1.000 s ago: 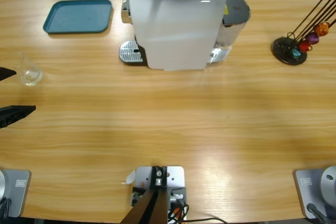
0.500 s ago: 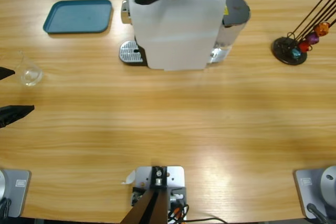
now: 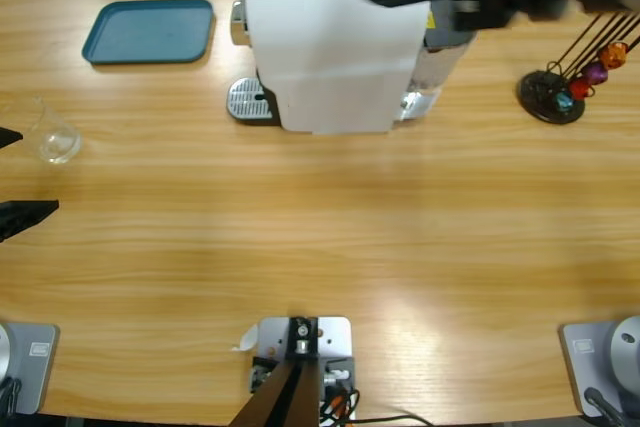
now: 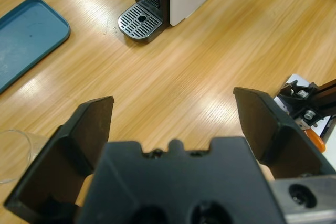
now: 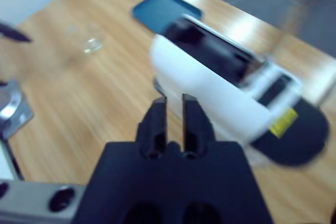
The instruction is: Pour coffee
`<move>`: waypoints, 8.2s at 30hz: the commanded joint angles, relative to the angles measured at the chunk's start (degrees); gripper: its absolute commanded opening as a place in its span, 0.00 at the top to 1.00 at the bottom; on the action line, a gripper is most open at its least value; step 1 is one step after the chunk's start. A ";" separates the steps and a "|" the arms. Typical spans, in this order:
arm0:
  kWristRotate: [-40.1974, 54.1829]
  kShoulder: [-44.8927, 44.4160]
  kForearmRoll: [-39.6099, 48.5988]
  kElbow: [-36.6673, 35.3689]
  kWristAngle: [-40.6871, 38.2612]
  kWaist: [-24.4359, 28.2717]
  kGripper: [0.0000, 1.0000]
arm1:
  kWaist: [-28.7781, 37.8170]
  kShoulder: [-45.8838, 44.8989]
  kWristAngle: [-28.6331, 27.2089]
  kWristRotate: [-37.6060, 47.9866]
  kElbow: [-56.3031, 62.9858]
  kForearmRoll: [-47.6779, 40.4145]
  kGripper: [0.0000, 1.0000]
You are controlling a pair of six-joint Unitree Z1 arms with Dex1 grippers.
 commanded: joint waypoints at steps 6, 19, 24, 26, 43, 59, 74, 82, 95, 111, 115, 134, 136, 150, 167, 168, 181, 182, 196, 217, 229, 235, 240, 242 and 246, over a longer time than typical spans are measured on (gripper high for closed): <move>-3.20 -1.97 0.87 0.28 -0.15 0.20 0.00 | -3.72 6.61 -18.68 10.00 -2.87 -12.57 1.00; -3.40 -3.14 1.54 1.89 -0.06 0.20 0.00 | -4.39 16.52 -8.90 12.74 -8.35 -17.98 1.00; -3.47 -3.04 1.54 2.23 -0.06 0.20 0.00 | -3.03 17.54 -8.48 13.64 -9.39 -18.18 1.00; -3.47 -3.23 1.54 2.26 -0.10 0.20 0.00 | -2.72 18.30 -8.30 14.25 -9.74 -18.74 1.00; -3.47 -2.69 1.37 2.44 -0.06 0.20 0.01 | 4.88 20.20 -9.10 22.76 -11.32 -18.69 1.00; -3.47 -4.78 1.53 2.70 0.04 0.20 0.01 | 4.61 30.57 -8.23 22.50 -12.73 -19.62 1.00; -4.96 -4.92 1.45 2.79 3.45 0.20 0.00 | 4.72 38.02 -7.83 24.41 -10.55 -20.62 1.00; -4.96 -4.60 1.45 2.79 3.45 0.20 0.00 | 4.49 39.95 -8.48 24.68 -5.91 -20.53 1.00; -4.96 -4.34 1.45 2.70 3.42 0.20 0.00 | 3.47 40.78 -8.69 24.77 -5.79 -15.59 1.00; -4.96 -3.93 1.40 2.68 3.37 0.20 0.00 | 2.50 43.86 -9.62 24.41 -6.31 -10.13 1.00; -4.96 -4.23 1.45 2.70 3.37 0.20 0.00 | 2.42 45.05 -9.82 24.20 -9.28 -3.89 1.00; -5.68 -2.46 0.75 1.56 8.53 0.20 0.00 | 2.42 19.21 2.45 2.55 -13.15 -9.13 0.00; -8.83 -2.23 0.75 1.35 11.75 0.20 0.00 | 2.42 14.96 3.74 1.72 -12.73 -7.72 0.00; -28.90 2.25 5.85 -0.11 32.48 3.39 0.00 | 2.68 -12.50 4.18 -1.28 7.20 4.06 0.00; -51.49 26.02 6.34 3.00 41.99 6.57 0.00 | 2.68 -24.22 4.40 -0.16 19.61 10.76 0.00; -51.86 26.78 6.03 3.23 42.21 7.18 0.00 | 2.68 -25.54 4.25 -0.20 20.14 11.58 0.00; -54.87 39.47 -2.75 2.23 45.64 9.63 0.00 | 2.68 -25.17 4.00 0.07 21.55 11.02 0.00; -54.44 39.31 -2.76 1.47 45.64 9.54 0.01 | 2.68 -24.79 4.00 0.07 21.55 10.63 0.00; -49.38 22.80 -2.62 1.75 43.64 8.12 0.01 | 2.68 -22.36 4.09 0.10 22.69 6.08 0.00; -50.23 30.20 -12.59 7.68 40.81 5.39 0.01 | 2.68 -20.45 4.09 0.49 25.50 3.11 0.00; -50.54 34.12 -12.73 8.42 40.54 10.52 0.01 | 2.68 -19.88 4.09 0.68 25.94 2.35 0.00; -50.58 37.02 -15.31 8.42 40.02 9.94 0.02 | 2.68 -19.87 4.09 0.68 25.94 2.32 0.00; -50.40 37.23 -15.68 9.07 40.02 9.87 0.02 | 2.68 -19.09 4.23 0.68 26.24 1.39 0.00; -50.44 37.87 -16.74 9.59 40.02 9.87 0.02 | 2.68 -19.02 4.26 0.68 26.29 1.26 0.00; -50.58 40.31 -19.64 10.49 39.47 9.87 0.02 | 2.68 -18.93 4.26 0.68 26.42 1.26 0.00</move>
